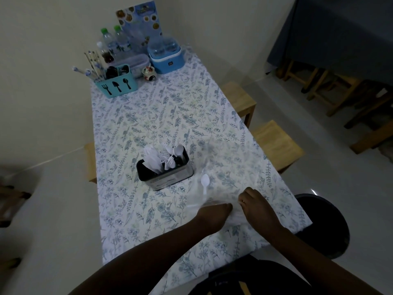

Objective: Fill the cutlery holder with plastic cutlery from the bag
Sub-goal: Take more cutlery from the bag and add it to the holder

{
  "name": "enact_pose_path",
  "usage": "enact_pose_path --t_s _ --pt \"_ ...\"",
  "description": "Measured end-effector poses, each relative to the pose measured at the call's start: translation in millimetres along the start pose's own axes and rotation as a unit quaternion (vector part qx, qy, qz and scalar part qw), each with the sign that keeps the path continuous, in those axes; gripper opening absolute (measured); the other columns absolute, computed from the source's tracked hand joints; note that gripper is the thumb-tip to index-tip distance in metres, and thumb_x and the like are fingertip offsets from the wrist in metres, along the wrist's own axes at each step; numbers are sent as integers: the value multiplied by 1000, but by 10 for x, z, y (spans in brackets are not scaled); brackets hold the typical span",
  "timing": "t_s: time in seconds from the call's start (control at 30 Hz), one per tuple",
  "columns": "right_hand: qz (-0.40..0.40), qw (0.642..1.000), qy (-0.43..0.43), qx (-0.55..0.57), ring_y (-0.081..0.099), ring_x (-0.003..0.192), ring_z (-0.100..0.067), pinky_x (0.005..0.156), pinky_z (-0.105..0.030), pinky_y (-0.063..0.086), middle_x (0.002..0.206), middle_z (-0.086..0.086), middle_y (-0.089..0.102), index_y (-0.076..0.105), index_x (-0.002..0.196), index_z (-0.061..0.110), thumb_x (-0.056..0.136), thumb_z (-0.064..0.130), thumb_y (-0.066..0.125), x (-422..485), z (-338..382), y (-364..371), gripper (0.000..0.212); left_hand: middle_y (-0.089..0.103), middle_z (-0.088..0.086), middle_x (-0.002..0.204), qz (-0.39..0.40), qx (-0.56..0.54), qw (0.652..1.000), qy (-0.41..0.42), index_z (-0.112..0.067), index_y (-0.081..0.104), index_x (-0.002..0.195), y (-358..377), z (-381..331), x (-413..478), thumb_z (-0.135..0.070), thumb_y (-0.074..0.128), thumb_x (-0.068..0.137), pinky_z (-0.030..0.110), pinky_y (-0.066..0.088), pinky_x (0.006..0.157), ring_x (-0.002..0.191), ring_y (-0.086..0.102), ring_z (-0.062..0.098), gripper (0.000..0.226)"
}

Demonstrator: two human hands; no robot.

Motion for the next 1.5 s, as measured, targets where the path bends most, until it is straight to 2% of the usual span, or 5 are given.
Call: enact_pose_path --t_s 0.17,0.43,0.73,0.9,1.5 --pt "8 999 -10 -51 47 77 -15 69 -23 37 82 -1 51 52 80 16 87 7 18 0 -127 140 36 64 3 72 -38 2 999 3 -17 55 81 -59 21 -28 -12 49 79 31 53 65 65 62 26 8" --pt "-35 999 -33 -2 53 64 -15 59 -26 50 66 1 50 54 65 16 66 -4 73 50 -67 -164 27 65 0 76 -82 5 996 25 -18 58 89 5 122 -95 -14 54 77 28 49 68 67 62 21 13" --pt "9 998 -50 -25 51 75 -15 65 -23 42 78 -1 53 54 76 16 83 0 40 10 -183 59 22 68 0 88 -61 -86 993 -45 -21 61 95 -24 151 -74 -21 40 83 32 53 71 81 64 21 24" --pt "-2 998 -5 67 51 63 -14 53 -24 47 77 -1 52 51 69 15 72 -3 66 54 -204 -148 24 68 -6 95 -42 -121 990 -59 -33 59 107 -21 176 -57 -30 51 86 31 51 78 88 63 15 23" --pt "35 999 14 34 51 55 -13 52 -17 31 65 1 50 52 56 15 49 -7 84 46 -355 -326 40 65 8 96 -181 -289 940 3 -5 65 107 -369 77 -228 -6 54 89 33 49 81 91 58 18 21"
Point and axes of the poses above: each hand's wrist, its own x-axis towards the middle knuckle, its own y-axis out of the palm, z = x × y, the point moved 5 cm from there along x, towards the middle knuckle
